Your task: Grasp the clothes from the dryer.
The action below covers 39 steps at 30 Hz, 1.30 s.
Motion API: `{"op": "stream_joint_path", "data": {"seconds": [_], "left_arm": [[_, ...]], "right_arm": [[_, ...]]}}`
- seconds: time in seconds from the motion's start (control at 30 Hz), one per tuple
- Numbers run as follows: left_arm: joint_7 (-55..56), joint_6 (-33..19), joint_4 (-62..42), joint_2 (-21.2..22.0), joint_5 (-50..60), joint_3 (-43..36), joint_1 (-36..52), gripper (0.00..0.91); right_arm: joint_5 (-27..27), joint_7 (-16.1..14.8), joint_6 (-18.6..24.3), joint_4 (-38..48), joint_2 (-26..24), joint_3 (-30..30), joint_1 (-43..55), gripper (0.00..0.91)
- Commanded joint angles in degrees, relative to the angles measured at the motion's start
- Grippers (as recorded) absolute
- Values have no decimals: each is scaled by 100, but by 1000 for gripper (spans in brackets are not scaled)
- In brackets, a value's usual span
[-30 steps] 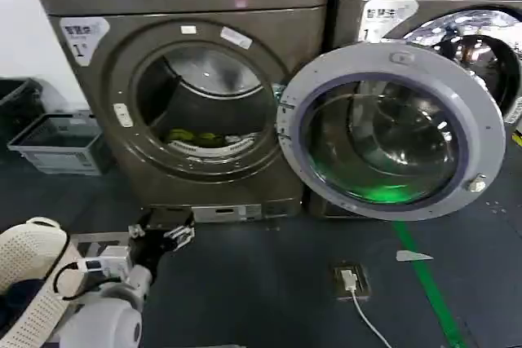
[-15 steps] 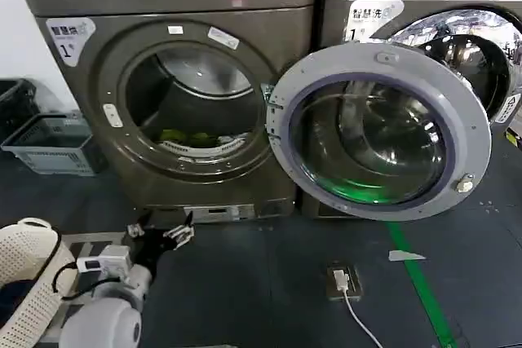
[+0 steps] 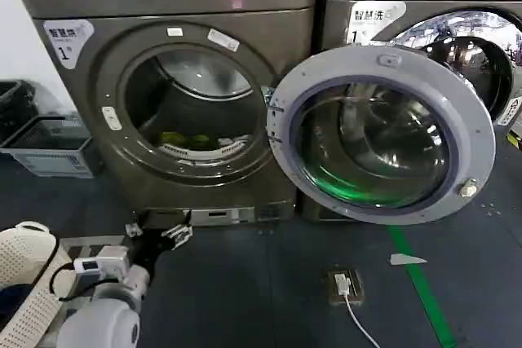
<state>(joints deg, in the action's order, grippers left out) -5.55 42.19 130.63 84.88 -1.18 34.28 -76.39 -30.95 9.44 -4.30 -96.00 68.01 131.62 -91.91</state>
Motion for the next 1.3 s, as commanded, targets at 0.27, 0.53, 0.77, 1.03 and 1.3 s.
{"op": "stream_joint_path", "data": {"seconds": [0.27,0.53,0.77,1.03,1.3], "left_arm": [[-26,281,13,30,66,-27,-43,907],[-20,281,2,11,49,-24,-31,907],[-19,281,-16,-33,42,-27,41,907],[-18,281,-36,-36,30,-31,48,907],[-15,281,7,2,64,-29,0,907]], "right_arm": [[-64,4,-8,-57,38,-4,-12,907],[-197,-10,-91,-133,39,1,6,907],[-187,-24,-96,-65,29,29,-11,907],[-75,-39,-59,99,-25,143,-100,907],[-73,-42,-44,111,1,127,-94,907]]}}
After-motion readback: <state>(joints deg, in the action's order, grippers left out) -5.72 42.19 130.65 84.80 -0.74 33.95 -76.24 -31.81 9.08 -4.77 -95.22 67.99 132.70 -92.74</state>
